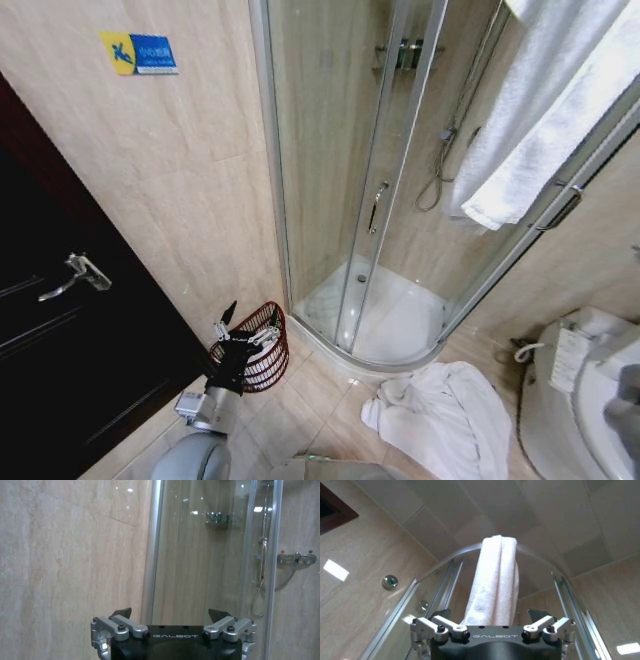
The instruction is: Discard the used towel into the hamper.
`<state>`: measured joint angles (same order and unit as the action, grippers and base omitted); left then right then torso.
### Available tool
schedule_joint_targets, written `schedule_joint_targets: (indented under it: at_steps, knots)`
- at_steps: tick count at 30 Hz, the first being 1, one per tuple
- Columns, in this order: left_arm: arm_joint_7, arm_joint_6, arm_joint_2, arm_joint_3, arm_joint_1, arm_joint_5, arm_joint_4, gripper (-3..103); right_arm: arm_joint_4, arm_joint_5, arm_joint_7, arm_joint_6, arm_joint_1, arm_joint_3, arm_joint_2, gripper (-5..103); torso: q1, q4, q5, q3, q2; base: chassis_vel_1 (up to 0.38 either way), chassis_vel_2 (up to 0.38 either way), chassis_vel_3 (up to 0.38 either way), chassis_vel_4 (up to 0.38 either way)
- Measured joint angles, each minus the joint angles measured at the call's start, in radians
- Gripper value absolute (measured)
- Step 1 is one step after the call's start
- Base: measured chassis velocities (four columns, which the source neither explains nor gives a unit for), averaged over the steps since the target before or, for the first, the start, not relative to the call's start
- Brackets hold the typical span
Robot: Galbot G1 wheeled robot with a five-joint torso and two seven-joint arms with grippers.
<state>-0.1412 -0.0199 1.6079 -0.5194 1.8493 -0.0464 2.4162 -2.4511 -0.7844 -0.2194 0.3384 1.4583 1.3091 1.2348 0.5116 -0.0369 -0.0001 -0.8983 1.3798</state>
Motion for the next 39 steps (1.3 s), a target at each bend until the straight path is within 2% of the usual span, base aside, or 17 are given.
schedule_joint_targets:
  at_steps: [2, 3, 5, 7, 12, 16, 19, 23, 26, 27, 30, 31, 34, 39]
  knots:
    - [0.0, 0.0, 0.0, 0.0, 0.0, 0.0, 0.0, 100, 0.03, 0.0, 0.067, -0.014, -0.053, 0.006, -0.053, 100, 0.0, -0.0002, 0.0001, 0.0, 0.0, 0.0, 0.0, 0.0, 0.0]
    - [0.0, 0.0, 0.0, 0.0, 0.0, 0.0, 0.0, 100, 0.03, 0.0, 0.067, -0.014, -0.053, 0.006, -0.053, 100, 0.0, -0.0002, 0.0001, 0.0, 0.0, 0.0, 0.0, 0.0, 0.0]
    - [0.0, 0.0, 0.0, 0.0, 0.0, 0.0, 0.0, 100, 0.07, 0.025, 0.152, -0.044, -0.115, 0.011, -0.121, 100, 0.0, -0.0003, 0.0003, 0.0, 0.0, 0.0, 0.0, 0.0, 0.0]
    - [0.0, 0.0, 0.0, 0.0, 0.0, 0.0, 0.0, 100, 0.093, 0.036, 0.175, -0.068, -0.15, 0.015, -0.147, 100, 0.0, -0.0003, 0.0003, 0.0, 0.0, 0.0, 0.0, 0.0, 0.0]
    - [0.0, 0.0, 0.0, 0.0, 0.0, 0.0, 0.0, 100, 0.136, 0.017, 0.205, -0.114, -0.257, -0.027, -0.195, 100, 0.0, 0.0, 0.0004, 0.0, 0.0, 0.0, 0.0, 0.0, 0.0]
    - [0.0, 0.0, 0.0, 0.0, 0.0, 0.0, 0.0, 100, 0.165, 0.023, 0.221, -0.129, -0.321, -0.079, -0.205, 100, 0.0, 0.0001, 0.0002, 0.0, 0.0, 0.004, 0.007, 0.015, 0.008]
    - [0.0, 0.0, 0.0, 0.0, 0.0, 0.0, 0.0, 100, 0.204, 0.076, 0.274, -0.15, -0.393, -0.167, -0.212, 100, 0.0, -0.0004, 0.0001, 0.0, 0.0, 0.066, 0.066, 0.054, 0.053]
    - [0.0, 0.0, 0.0, 0.0, 0.0, 0.0, 0.0, 100, 0.217, 0.094, 0.277, -0.176, -0.418, -0.186, -0.222, 100, 0.0, -0.0003, 0.0004, 0.0, 0.0, 0.072, 0.089, 0.074, 0.074]
    - [0.0, 0.0, 0.0, 0.0, 0.0, 0.0, 0.0, 100, 0.241, 0.067, 0.281, -0.225, -0.48, -0.222, -0.284, 100, 0.0, -0.0004, -0.0001, 0.0, 0.0, 0.059, 0.068, 0.054, 0.056]
    - [0.0, 0.0, 0.0, 0.0, 0.0, 0.0, 0.0, 100, 0.241, 0.067, 0.281, -0.225, -0.48, -0.222, -0.284, 100, 0.0, -0.0004, -0.0001, 0.0, 0.0, 0.042, 0.048, 0.038, 0.058]
    - [0.0, 0.0, 0.0, 0.0, 0.0, 0.0, 0.0, 100, 0.304, 0.059, 0.301, -0.248, -0.58, -0.275, -0.373, 100, 0.0, -0.0002, 0.0003, 0.0, 0.0, 0.0, 0.0, 0.0, 0.0]
    - [0.0, 0.0, 0.0, 0.0, 0.0, 0.0, 0.0, 100, 0.304, 0.059, 0.301, -0.248, -0.58, -0.275, -0.373, 100, 0.0, -0.0002, 0.0003, 0.0, 0.0, 0.0, 0.0, 0.0, 0.0]
    - [0.0, 0.0, 0.0, 0.0, 0.0, 0.0, 0.0, 100, 0.371, 0.066, 0.324, -0.274, -0.695, -0.322, -0.454, 100, 0.0, 0.0, 0.0005, 0.0, 0.0, 0.0, 0.0, 0.0, 0.0]
    - [0.0, 0.0, 0.0, 0.0, 0.0, 0.0, 0.0, 100, 0.436, 0.05, 0.324, -0.292, -0.812, -0.385, -0.512, 100, 0.0, -0.0002, 0.0, 0.0, 0.0, 0.0, 0.0, 0.0, 0.0]
